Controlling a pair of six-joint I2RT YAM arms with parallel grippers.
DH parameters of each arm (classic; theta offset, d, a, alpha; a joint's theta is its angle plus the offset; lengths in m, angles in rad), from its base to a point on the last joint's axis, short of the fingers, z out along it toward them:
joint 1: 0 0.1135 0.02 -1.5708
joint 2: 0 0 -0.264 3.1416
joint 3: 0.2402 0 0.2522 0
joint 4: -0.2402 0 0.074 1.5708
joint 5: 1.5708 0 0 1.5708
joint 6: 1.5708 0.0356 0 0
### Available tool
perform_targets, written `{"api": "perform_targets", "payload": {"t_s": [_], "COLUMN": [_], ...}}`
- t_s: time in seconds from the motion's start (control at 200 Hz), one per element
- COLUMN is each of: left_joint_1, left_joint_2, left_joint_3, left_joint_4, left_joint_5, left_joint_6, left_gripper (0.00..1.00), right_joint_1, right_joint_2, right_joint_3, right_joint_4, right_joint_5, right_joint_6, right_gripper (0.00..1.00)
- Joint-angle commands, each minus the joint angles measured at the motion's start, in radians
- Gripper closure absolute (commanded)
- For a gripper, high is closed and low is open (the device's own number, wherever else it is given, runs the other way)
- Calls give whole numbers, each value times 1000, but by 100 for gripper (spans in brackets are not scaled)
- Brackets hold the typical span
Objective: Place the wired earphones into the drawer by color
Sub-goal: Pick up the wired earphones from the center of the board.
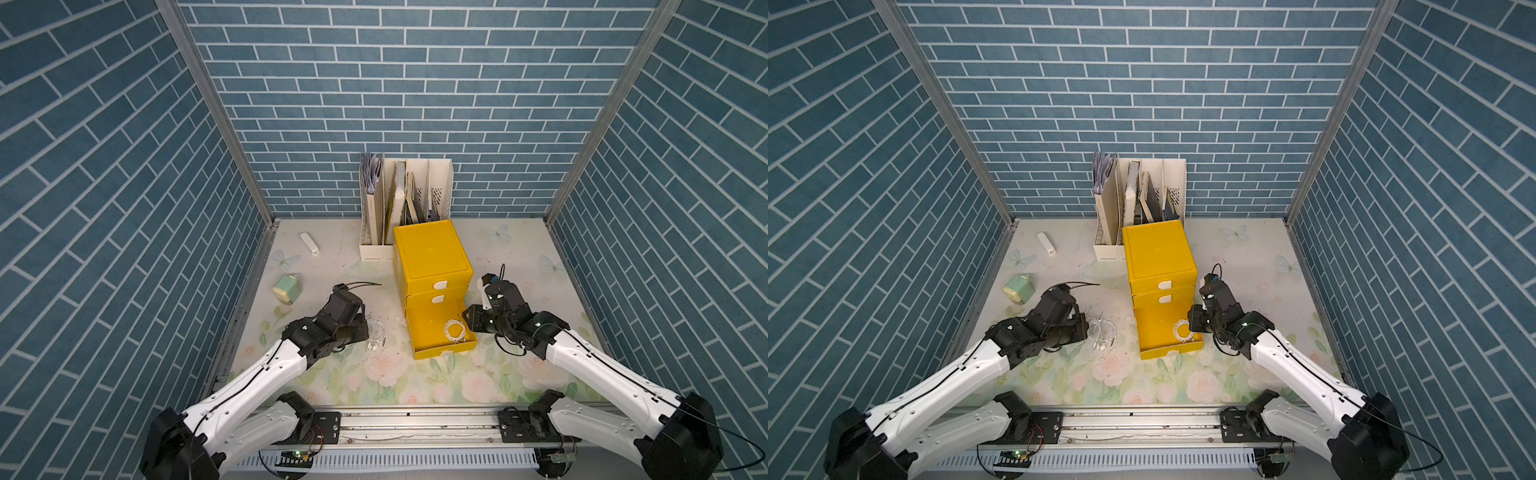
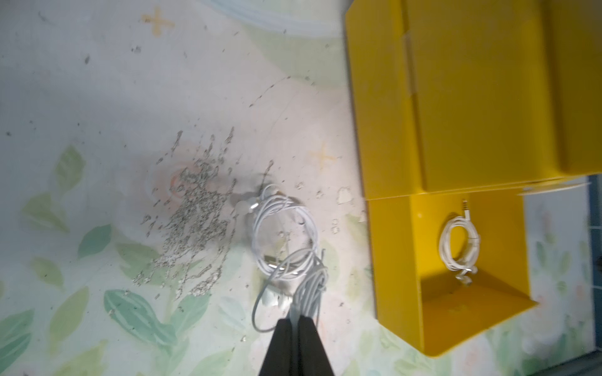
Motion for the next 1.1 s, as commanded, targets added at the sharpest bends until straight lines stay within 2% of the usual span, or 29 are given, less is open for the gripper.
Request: {"api": "perform_targets", "payload": {"t_s": [0.0, 0.155, 0.37, 0.57, 0.87, 1.095], "left_joint_1": [-17, -98, -258, -343, -356, -356], "left_joint_2": [-22, -16, 71, 160, 265, 367], "left_joint_3": [79, 169, 303, 380, 366, 341], "left_joint_4": [-55, -31, 0, 32, 123, 191], "left_joint_5": [44, 67, 10, -26, -75, -64], "left_joint_6": [0, -44, -91, -107, -105, -76], "left_gripper": [90, 90, 90, 90, 89, 88], "right_joint_1": [-3, -3, -16, -32, -64, -88], "right_joint_2": [-30, -67, -81, -102, -133, -153], "right_joint_3": [45, 56, 68, 69, 43, 24], "right_joint_4": [-46, -62, -97, -115, -141, -152], "right_joint_5": [25, 39, 46, 45, 35, 25], "right_joint_6": [21, 23, 11, 5, -22, -32], "right_gripper": [70, 68, 68, 68, 67, 67]}}
